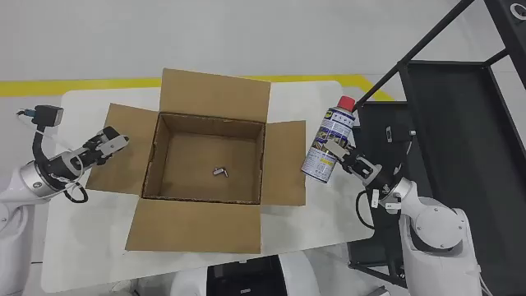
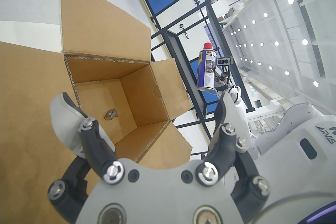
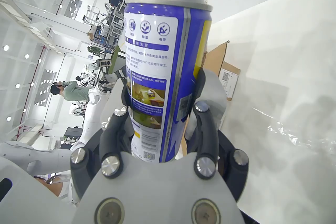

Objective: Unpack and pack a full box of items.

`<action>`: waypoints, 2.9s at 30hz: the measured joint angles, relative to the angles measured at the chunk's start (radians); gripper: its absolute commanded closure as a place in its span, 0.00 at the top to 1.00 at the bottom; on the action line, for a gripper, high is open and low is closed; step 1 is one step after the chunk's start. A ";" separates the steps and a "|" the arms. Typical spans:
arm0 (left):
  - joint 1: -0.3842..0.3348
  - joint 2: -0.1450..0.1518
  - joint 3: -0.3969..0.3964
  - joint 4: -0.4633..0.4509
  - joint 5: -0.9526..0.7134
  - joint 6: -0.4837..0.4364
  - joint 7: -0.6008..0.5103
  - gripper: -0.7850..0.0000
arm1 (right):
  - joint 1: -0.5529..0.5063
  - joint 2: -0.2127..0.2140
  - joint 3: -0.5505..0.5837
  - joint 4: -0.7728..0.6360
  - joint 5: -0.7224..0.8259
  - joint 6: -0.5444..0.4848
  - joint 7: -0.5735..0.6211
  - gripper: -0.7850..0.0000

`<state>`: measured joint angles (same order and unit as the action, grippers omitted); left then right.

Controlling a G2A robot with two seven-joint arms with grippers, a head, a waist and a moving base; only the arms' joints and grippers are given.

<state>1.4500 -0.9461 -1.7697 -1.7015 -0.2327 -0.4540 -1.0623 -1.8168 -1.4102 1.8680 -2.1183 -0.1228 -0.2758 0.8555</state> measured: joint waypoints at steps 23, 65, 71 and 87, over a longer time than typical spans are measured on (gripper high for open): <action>0.000 0.000 0.000 0.000 0.000 0.000 0.000 1.00 | 0.160 0.020 0.159 0.633 -0.671 -0.738 -0.785 0.00; 0.000 0.000 0.000 0.000 0.000 0.000 0.000 1.00 | 0.442 0.098 -0.092 1.450 -1.809 -0.292 -2.109 0.00; 0.000 0.000 0.000 0.000 0.000 0.000 0.000 1.00 | 0.523 0.110 -0.159 1.597 -1.776 -0.243 -2.157 0.00; 0.000 0.000 0.000 0.000 0.000 0.000 0.000 1.00 | 0.683 0.113 -0.282 1.799 -1.749 -0.184 -2.202 0.00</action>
<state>1.4500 -0.9461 -1.7697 -1.7015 -0.2327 -0.4540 -1.0623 -1.1343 -1.2975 1.5863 -0.3198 -1.8722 -0.4602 -1.3467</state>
